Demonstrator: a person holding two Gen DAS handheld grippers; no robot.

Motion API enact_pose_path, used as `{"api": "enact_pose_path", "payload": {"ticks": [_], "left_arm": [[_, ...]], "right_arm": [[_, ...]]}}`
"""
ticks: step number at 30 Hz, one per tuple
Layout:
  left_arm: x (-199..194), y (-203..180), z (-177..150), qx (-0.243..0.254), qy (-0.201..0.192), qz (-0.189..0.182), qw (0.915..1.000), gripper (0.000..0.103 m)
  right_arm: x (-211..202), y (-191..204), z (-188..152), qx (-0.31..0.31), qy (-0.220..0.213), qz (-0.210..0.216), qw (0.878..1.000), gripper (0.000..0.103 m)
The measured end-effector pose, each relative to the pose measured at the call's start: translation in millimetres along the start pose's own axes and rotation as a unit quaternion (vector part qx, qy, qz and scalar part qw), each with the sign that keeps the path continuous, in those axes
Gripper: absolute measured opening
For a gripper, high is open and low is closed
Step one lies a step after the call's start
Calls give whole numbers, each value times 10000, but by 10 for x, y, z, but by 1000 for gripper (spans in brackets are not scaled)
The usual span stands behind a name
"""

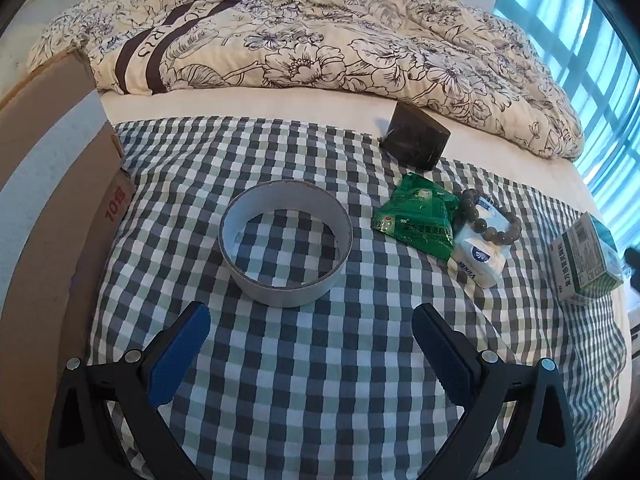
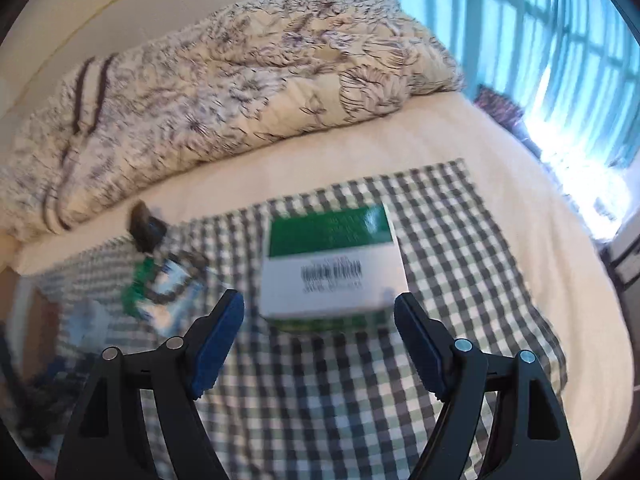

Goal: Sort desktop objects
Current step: 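Grasp the green-and-white medicine box with the right tool, then lift the medicine box with the right tool and roll it while carrying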

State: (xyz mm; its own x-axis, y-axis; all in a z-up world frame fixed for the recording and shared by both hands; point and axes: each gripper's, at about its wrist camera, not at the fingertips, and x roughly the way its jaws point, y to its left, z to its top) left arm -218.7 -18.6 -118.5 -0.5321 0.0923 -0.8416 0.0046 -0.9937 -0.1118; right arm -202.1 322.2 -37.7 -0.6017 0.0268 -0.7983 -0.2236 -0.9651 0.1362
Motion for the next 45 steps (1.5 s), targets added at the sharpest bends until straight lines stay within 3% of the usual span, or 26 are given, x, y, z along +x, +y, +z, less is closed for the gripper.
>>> {"api": "enact_pose_path", "payload": {"ticks": [4, 10, 12, 16, 20, 22, 23, 25, 26, 27, 29, 34, 39, 42, 45], "left_arm": [[-50, 10, 28, 161, -43, -103, 9998, 103], [-65, -30, 120, 644, -99, 8, 9979, 103], [-39, -51, 116, 786, -23, 95, 9969, 103], [-6, -74, 51, 859, 50, 152, 9962, 103], [-4, -85, 9, 863, 104, 173, 9961, 103], [-19, -79, 0, 842, 107, 170, 9962, 103], [-29, -79, -4, 837, 107, 179, 9963, 103], [-55, -77, -16, 850, 104, 167, 9962, 103], [-66, -76, -22, 860, 99, 157, 9961, 103], [-70, -75, -23, 862, 98, 156, 9961, 103], [-71, -72, -27, 852, 106, 154, 9962, 103], [-63, -40, -36, 816, 124, 128, 9965, 103], [-9, 26, -29, 689, 180, 112, 9974, 103], [25, 47, -41, 658, 237, 124, 9975, 103], [39, 53, -46, 628, 258, 120, 9976, 103]], "right_arm": [[59, 139, 150, -1122, 359, -163, 9929, 78], [175, 226, 64, -2579, 799, -800, 9595, 78], [180, 262, 30, -3159, 881, -870, 9407, 78], [291, 358, -29, -4425, 1207, -1184, 8807, 78], [426, 479, -172, -5825, 1239, -1474, 7897, 78], [492, 542, -241, -6386, 1361, -1212, 7476, 79], [536, 562, -261, -6579, 1403, -1078, 7320, 79], [613, 570, -250, -6740, 1540, -928, 7165, 79], [677, 567, -224, -6741, 1715, -753, 7145, 81], [748, 563, -184, -6682, 1825, -666, 7182, 89], [903, 557, -109, -6570, 1946, -701, 7250, 95], [1047, 579, -14, -6395, 1827, -714, 7434, 100], [1100, 554, -32, -6342, 1711, -723, 7505, 103], [1111, 549, 19, -6152, 1717, -669, 7665, 103], [1136, 564, 14, -6161, 1658, -671, 7671, 103]]}}
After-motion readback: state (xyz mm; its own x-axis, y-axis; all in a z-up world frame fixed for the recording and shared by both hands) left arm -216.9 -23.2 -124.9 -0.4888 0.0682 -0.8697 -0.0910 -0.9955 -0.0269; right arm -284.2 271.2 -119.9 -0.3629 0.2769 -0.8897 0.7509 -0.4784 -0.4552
